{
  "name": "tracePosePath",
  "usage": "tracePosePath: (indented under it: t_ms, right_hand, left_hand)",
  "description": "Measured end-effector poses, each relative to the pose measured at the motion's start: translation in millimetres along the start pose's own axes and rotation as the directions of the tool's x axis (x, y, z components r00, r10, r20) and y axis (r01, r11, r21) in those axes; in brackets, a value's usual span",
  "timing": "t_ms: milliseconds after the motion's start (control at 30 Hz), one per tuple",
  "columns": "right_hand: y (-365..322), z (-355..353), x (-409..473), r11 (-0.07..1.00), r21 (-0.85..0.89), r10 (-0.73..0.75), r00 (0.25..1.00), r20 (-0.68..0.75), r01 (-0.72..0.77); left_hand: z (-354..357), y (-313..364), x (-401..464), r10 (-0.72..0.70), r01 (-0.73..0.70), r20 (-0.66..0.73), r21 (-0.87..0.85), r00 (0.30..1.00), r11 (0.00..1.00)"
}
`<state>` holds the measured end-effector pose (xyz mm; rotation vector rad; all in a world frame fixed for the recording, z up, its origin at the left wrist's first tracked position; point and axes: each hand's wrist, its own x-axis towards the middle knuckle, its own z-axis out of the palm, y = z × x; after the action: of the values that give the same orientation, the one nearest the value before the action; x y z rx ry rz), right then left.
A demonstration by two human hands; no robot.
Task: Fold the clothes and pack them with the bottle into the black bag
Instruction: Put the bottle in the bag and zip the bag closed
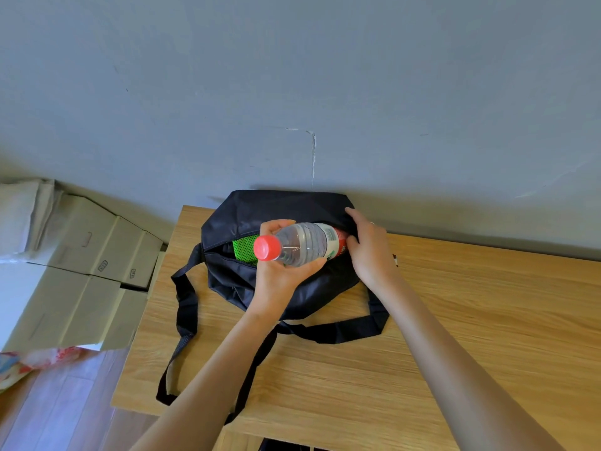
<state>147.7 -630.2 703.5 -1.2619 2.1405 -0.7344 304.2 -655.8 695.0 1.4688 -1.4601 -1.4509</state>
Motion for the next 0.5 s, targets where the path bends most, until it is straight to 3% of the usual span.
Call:
tracePosePath:
  t_ms: [100, 300, 500]
  right_hand:
    - [0.0, -0.1, -2.7, 1.0, -0.008, -0.007, 1.0, -0.007, 0.007]
    - [-3.1, -4.4, -5.9, 0.993, -0.044, -0.112, 0.994, 0.01, 0.112]
    - [-4.0, 1.6, -10.3, 0.988, -0.052, -0.144, 0.99, -0.001, 0.144]
  left_hand:
    - [2.3, 1.6, -5.8, 0.037, -0.037, -0.008, 0.058, 0.999, 0.998]
    - [5.5, 18.7, -7.9, 0.296, -0.297, 0.025, 0.086, 0.955, 0.951]
    - [12.2, -3.9, 0.2, 0.181, -0.183, 0.027, 0.171, 0.983, 0.968]
